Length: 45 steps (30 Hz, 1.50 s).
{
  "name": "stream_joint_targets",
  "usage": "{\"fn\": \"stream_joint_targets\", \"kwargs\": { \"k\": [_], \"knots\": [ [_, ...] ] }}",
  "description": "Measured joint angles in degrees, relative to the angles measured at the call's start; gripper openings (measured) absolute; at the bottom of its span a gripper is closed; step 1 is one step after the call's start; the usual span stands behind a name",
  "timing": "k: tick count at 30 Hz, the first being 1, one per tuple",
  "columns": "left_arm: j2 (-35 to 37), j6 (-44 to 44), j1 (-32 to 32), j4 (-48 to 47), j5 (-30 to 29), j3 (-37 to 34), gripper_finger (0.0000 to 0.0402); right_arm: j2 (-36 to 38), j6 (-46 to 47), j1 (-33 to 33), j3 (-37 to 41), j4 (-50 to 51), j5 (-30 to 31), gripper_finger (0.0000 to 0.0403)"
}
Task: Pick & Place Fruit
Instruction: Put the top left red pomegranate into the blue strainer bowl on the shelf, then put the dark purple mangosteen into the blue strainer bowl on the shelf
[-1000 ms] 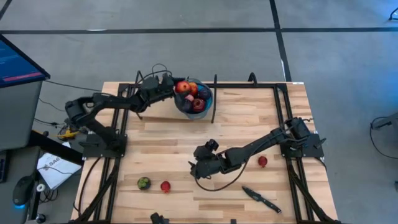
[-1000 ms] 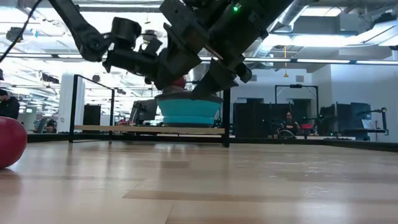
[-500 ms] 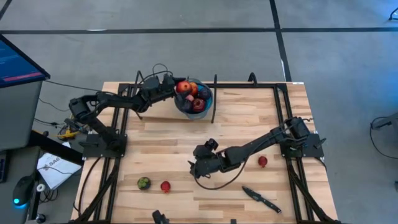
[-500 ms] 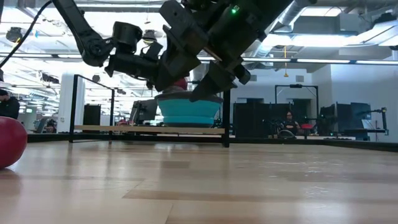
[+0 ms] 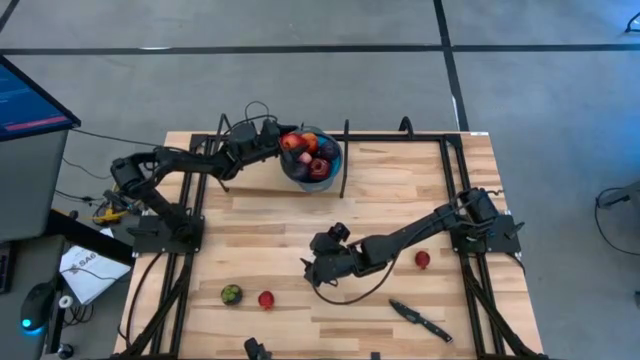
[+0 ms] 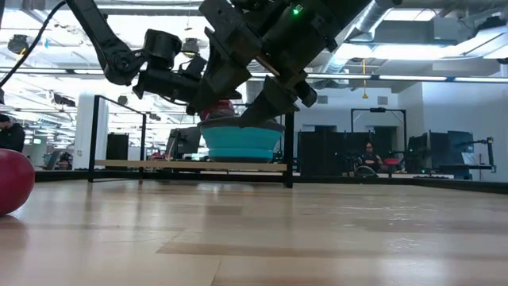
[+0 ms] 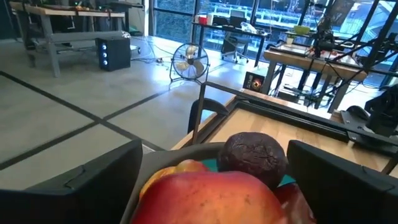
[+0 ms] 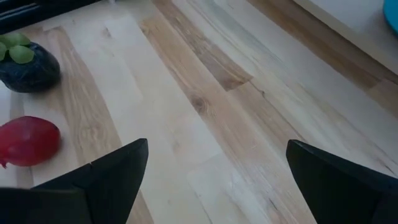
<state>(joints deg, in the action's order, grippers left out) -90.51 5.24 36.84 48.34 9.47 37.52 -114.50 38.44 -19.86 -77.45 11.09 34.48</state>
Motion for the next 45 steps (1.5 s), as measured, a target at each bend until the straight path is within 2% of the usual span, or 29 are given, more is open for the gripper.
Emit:
{"fn": "stream_joint_targets", "kwargs": {
  "k": [5, 13, 16, 19, 23, 27, 29, 31, 34, 40, 43, 45],
  "knots": [
    [2.0, -0.3, 0.0, 0.1, 0.0, 0.0, 0.0398, 0.0, 0.0, 0.0, 0.0, 0.0, 0.0, 0.0376],
    [9.7, -0.5, -0.2, -1.7, 2.7, 0.0, 0.0395, 0.0, 0.0, 0.0, 0.0, 0.2, 0.0, 0.0376],
    [14.0, -1.1, -0.4, -4.6, 3.1, 0.0, 0.0392, 0.0, 0.0, 0.0, 0.0, 0.5, 0.0, 0.0376],
    [19.0, -5.7, -1.5, -10.3, 3.1, 0.0, 0.0386, 0.0, 0.0, 0.0, 0.0, 0.6, 0.0, 0.0376],
    [27.5, -12.0, -6.2, -20.3, 3.3, 0.0, 0.0372, 0.0, -0.6, 0.0, 0.0, 2.0, 0.0, 0.0376],
    [36.8, -17.6, -15.0, -35.0, 2.9, 0.0, 0.0355, 0.0, -2.2, 0.0, 0.0, 3.3, 0.0, 0.0376],
    [40.9, -18.5, -20.7, -42.6, 0.8, 0.0, 0.0347, 0.0, -4.1, 0.0, 0.0, 2.9, -0.6, 0.0376],
    [44.1, -18.0, -27.4, -49.6, -3.9, 0.0, 0.0340, 0.0, -7.0, 0.0, 0.0, 1.8, -2.7, 0.0376],
    [46.9, -13.9, -38.8, -58.1, -14.2, 0.0, 0.0332, 0.0, -12.5, 0.0, 0.0, -1.1, -6.5, 0.0376],
    [44.5, -1.3, -63.1, -67.0, -36.4, 0.0, 0.0322, -1.0, -21.8, 1.0, -0.1, -13.1, -15.3, 0.0376],
    [41.0, 6.5, -73.3, -67.9, -43.4, 0.0, 0.0322, -1.2, -24.7, 1.1, 0.0, -17.0, -16.5, 0.0376],
    [38.7, 13.9, -78.6, -69.6, -45.1, 0.0, 0.0323, -1.1, -24.9, 1.4, -0.1, -17.4, -16.5, 0.0376]
  ]
}}
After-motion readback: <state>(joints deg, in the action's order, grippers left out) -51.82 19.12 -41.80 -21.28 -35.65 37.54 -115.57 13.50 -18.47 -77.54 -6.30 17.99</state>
